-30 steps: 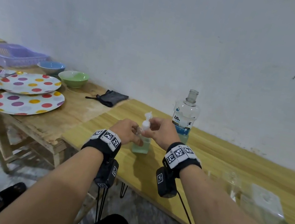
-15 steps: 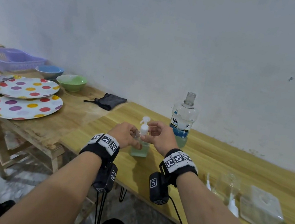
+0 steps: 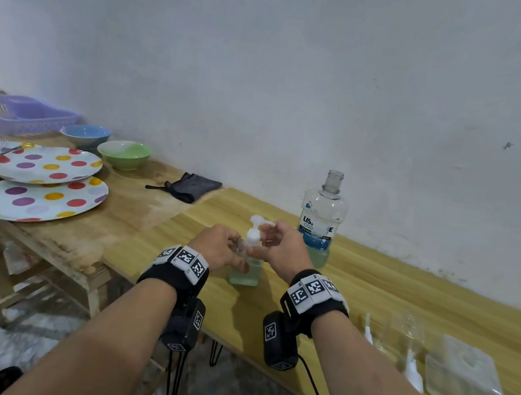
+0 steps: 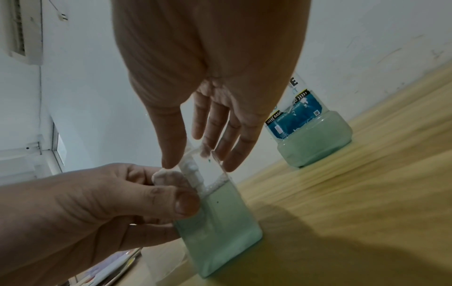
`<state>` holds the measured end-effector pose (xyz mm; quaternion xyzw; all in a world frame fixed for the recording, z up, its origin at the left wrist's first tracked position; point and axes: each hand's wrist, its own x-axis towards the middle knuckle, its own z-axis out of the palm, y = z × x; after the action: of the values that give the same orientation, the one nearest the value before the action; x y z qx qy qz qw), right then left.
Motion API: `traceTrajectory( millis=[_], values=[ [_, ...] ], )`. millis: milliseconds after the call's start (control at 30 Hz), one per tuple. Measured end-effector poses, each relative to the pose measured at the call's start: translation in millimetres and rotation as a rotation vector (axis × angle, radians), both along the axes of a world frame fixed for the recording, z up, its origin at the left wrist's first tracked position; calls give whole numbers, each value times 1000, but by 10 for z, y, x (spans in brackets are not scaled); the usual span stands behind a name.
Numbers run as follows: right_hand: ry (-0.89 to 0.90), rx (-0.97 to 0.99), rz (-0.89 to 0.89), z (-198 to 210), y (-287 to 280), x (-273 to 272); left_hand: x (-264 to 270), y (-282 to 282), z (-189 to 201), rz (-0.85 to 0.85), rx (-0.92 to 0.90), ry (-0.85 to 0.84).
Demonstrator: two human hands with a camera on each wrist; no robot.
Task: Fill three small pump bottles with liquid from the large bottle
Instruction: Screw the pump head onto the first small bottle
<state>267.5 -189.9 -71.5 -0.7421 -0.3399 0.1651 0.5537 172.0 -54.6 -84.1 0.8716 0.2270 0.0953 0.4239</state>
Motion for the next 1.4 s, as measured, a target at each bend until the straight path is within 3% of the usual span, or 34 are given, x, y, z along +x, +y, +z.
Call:
traceTrajectory(
  millis=[367, 533, 667, 1000, 1100, 1167, 1233, 1300, 1400],
  values=[
    [-36, -41, 37, 10, -18, 8, -13, -12, 4, -8, -9, -11],
    [-82, -54, -71, 37, 26, -46, -18, -41, 30, -7, -37, -12],
    [-147, -107, 18, 105, 5, -90, -28, -45, 37, -17, -32, -12],
    [-703, -396, -250, 112, 100, -163, -19, -150, 48, 43, 108, -14],
    [-515, -339, -136, 91, -6, -107, -46, -202, 51, 18, 105, 3],
    [-305, -219, 34, 150, -133, -85, -43, -233, 68, -19, 108, 22],
    [-208, -122, 105, 213, -257, -82, -45, -296, 109, -38, 123, 41],
    [-262, -102, 43, 234, -320, -58, -46, -370, 142, -58, 123, 47],
    [-449, -242, -194, 271, -381, -94, -50, -476, 144, -71, 124, 34]
  ],
)
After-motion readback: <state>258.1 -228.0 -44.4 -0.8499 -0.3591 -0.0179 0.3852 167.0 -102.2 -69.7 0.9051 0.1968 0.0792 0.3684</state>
